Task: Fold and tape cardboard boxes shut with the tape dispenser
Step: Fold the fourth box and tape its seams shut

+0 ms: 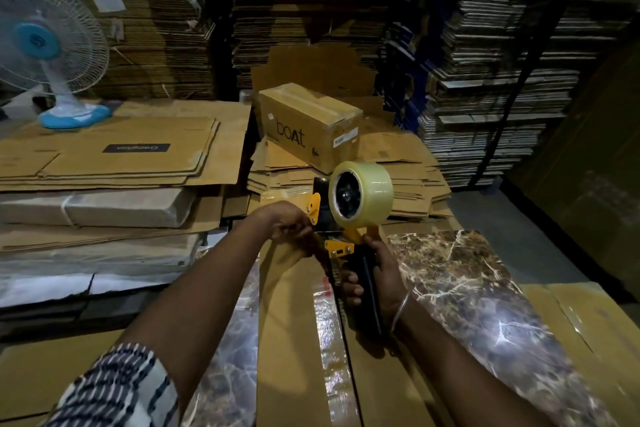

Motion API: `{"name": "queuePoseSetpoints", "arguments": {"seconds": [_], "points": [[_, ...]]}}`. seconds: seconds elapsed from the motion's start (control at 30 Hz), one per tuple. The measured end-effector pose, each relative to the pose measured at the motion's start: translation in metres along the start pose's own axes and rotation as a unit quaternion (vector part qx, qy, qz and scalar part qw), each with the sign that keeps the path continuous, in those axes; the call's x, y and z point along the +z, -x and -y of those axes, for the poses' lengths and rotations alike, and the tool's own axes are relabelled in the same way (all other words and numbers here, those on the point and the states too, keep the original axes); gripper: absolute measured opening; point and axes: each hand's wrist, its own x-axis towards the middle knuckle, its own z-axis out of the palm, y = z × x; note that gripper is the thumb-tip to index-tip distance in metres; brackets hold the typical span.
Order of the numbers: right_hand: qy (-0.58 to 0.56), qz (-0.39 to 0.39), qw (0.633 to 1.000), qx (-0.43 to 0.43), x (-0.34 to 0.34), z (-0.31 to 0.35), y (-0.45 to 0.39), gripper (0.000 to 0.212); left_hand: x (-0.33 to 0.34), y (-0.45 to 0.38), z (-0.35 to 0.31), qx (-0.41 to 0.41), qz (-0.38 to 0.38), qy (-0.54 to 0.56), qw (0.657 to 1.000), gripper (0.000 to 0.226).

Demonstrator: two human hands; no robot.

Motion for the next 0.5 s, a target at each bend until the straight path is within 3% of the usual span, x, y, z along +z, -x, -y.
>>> {"name": "queuePoseSetpoints", "arguments": {"seconds": [0.07, 0.2, 0.27, 0.4, 0.5], "points": [[-0.003, -0.012, 1.0, 0.005, 0.001, -0.005, -0.005, 0.052, -0.003, -0.01, -0.006, 0.064, -0.03, -0.072, 0.995, 0.028], [-0.004, -0.051, 0.999, -0.002, 0.006, -0.005, -0.019, 0.05, -0.009, -0.04, -0.014, 0.159, -0.02, -0.149, 0.976, 0.033], [-0.002, -0.07, 0.997, -0.012, 0.007, -0.002, -0.027, 0.05, -0.012, -0.056, -0.022, 0.197, -0.061, -0.191, 0.96, 0.031], [0.001, -0.076, 0.997, -0.025, 0.008, 0.004, -0.039, 0.049, -0.024, -0.088, -0.041, 0.236, -0.091, -0.216, 0.943, 0.037], [0.033, -0.082, 0.996, -0.034, 0.012, 0.009, -0.051, 0.048, -0.029, -0.111, -0.055, 0.235, -0.102, -0.264, 0.93, 0.02]]}}
